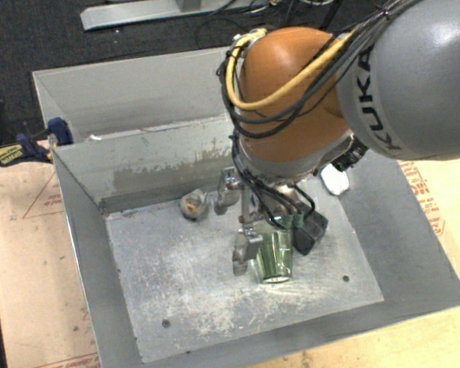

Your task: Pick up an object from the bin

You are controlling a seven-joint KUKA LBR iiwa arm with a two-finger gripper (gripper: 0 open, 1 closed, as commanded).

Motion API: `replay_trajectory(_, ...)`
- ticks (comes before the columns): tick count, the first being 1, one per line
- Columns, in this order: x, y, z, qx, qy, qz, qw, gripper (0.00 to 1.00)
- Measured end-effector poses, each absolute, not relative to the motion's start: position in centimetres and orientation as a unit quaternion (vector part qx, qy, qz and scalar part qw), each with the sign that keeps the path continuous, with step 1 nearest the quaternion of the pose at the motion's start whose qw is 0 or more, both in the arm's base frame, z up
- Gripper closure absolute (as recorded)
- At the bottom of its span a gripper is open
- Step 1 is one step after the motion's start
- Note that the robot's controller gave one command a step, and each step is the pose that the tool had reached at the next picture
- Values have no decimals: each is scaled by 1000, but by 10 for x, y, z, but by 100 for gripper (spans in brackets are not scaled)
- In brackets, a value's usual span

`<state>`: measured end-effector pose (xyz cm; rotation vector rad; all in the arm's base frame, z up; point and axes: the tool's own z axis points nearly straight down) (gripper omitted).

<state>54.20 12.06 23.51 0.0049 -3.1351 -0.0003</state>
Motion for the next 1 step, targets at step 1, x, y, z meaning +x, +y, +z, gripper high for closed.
replay_trajectory(1,544,120,239,0,-1000,-1,0,0)
